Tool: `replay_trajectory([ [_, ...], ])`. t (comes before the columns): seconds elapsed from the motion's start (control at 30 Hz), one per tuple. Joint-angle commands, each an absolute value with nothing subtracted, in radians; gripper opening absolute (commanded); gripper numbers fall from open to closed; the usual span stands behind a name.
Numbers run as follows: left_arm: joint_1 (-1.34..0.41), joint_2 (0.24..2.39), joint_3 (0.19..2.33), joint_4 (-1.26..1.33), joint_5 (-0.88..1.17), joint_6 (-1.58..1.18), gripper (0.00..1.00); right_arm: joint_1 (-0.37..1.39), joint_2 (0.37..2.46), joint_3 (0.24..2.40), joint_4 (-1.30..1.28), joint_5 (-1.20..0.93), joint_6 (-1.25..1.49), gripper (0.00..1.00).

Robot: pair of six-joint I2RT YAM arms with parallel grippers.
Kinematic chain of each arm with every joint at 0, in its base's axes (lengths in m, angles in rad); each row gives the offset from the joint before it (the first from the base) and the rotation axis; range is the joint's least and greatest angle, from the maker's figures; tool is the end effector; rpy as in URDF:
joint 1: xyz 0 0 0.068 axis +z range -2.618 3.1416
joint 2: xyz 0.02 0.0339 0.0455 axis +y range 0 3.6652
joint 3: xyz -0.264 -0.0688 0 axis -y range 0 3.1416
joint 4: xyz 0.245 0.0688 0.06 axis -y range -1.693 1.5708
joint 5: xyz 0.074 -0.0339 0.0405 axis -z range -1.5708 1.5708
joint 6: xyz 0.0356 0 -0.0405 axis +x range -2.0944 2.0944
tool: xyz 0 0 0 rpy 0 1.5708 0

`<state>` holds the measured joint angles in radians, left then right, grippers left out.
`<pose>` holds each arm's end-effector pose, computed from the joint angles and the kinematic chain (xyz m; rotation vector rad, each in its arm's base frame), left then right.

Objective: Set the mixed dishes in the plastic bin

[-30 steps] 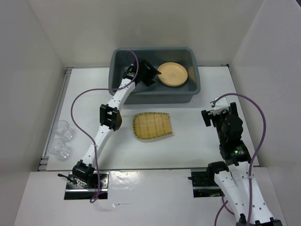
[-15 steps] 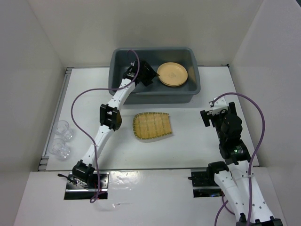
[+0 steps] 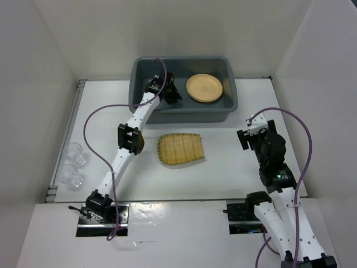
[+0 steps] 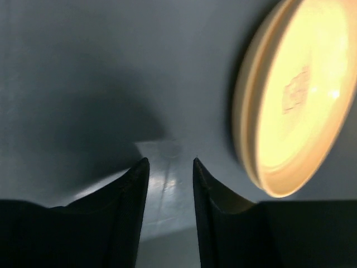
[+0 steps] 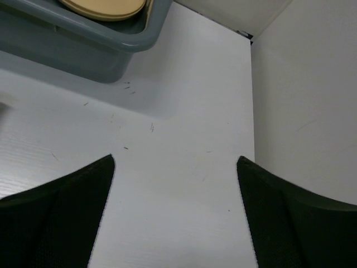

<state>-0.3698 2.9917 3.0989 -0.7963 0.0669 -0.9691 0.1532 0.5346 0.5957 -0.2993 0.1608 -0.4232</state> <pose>0.5611 -0.2201 0.1692 -0.6669 2.2858 -0.7595 0.1390 0.0157 0.2971 -0.4056 1.7729 -0.3370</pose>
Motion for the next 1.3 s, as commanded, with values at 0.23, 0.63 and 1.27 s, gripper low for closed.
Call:
replay_trajectory([
  [0.23, -0.364, 2.832, 3.139, -1.103, -0.038, -0.720, 0.12, 0.156, 1.214, 1.138, -0.221, -0.021, -0.345, 0.00],
  [0.63, -0.304, 2.753, 3.139, -1.298, -0.066, -0.600, 0.00, 0.204, 1.744, 1.477, -0.273, -0.218, -0.322, 0.00],
  [1.27, -0.359, 2.278, 2.736, -1.298, -0.228, -0.548, 0.59, 0.262, 2.399, 2.294, -0.679, -0.322, -0.328, 0.75],
])
